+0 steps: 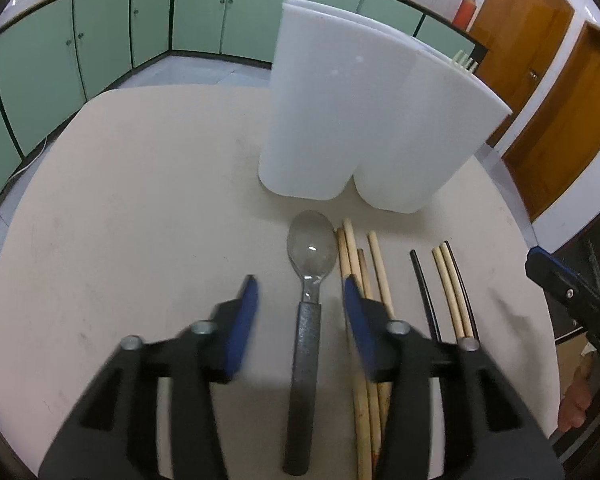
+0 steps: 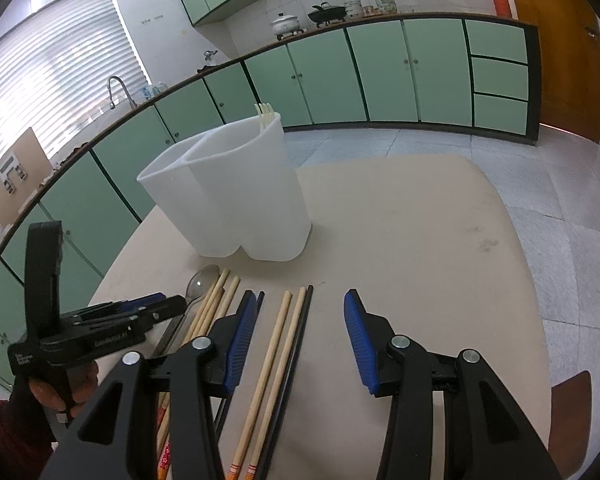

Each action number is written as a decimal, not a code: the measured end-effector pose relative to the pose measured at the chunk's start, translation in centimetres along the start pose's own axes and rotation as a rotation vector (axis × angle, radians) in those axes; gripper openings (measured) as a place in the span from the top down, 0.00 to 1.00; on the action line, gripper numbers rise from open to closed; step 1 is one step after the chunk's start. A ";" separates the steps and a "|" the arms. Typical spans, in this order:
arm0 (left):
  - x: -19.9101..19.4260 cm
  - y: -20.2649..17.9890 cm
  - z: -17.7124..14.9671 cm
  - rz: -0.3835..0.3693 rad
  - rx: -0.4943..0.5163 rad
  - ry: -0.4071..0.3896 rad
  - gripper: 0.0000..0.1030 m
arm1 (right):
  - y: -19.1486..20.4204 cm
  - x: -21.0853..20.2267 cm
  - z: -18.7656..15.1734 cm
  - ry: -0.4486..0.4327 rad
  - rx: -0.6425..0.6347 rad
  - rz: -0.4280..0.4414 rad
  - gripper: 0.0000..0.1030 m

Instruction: Organize utensils

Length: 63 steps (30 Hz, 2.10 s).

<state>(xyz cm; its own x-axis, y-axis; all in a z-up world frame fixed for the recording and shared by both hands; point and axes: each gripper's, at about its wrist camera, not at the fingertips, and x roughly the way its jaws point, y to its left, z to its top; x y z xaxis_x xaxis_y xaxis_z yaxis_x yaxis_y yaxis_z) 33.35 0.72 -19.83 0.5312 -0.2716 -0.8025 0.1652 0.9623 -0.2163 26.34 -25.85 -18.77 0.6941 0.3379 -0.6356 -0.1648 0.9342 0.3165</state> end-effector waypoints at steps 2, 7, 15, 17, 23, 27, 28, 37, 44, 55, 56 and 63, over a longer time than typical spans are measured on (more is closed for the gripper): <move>0.3 -0.1 -0.5 0.008 0.010 0.010 0.57 | -0.1 0.1 0.0 0.001 0.007 -0.001 0.56; 1.3 -1.0 -1.0 0.083 0.064 0.023 0.60 | -0.2 0.2 -0.1 0.005 0.011 0.000 0.56; 2.0 -2.9 -0.6 0.151 0.130 0.051 0.89 | -0.5 0.0 -0.1 -0.002 0.020 -0.002 0.56; 1.8 -2.8 -0.7 0.130 0.111 0.039 0.89 | -0.6 -0.1 -0.1 -0.003 0.021 -0.003 0.56; -1.6 -1.5 -1.7 0.046 0.034 -0.080 0.90 | -1.0 -0.3 -0.1 -0.006 0.030 -0.006 0.56; -3.8 -2.0 -2.0 0.029 0.044 -0.179 0.90 | -0.2 -0.4 0.2 -0.007 0.023 0.024 0.56; -4.3 -2.1 -2.1 0.027 0.048 -0.203 0.90 | 0.1 -0.5 0.4 -0.010 0.018 0.027 0.56; -8.5 -2.8 -0.2 -0.006 0.049 -0.404 0.90 | 2.0 -1.5 1.7 -0.041 -0.019 0.048 0.56; -11.0 -3.2 1.3 -0.034 0.050 -0.489 0.90 | 2.4 -1.8 2.0 -0.048 -0.029 0.043 0.56; -10.2 -3.6 3.1 -0.036 0.051 -0.421 0.90 | 1.8 -1.8 1.8 -0.041 -0.024 0.034 0.56; -10.0 -3.1 3.1 -0.043 0.049 -0.400 0.89 | 1.8 -1.7 1.7 -0.040 -0.022 0.033 0.56; -10.4 -2.2 4.0 -0.048 0.022 -0.413 0.89 | 1.9 -1.6 1.5 -0.039 -0.016 0.039 0.56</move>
<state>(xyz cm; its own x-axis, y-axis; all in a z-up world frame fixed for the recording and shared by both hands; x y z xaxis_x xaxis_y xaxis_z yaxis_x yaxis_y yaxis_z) 30.77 1.32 -8.74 0.8106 -0.3045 -0.5002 0.2133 0.9490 -0.2320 25.98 -24.83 -16.04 0.7138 0.3697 -0.5948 -0.2035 0.9222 0.3289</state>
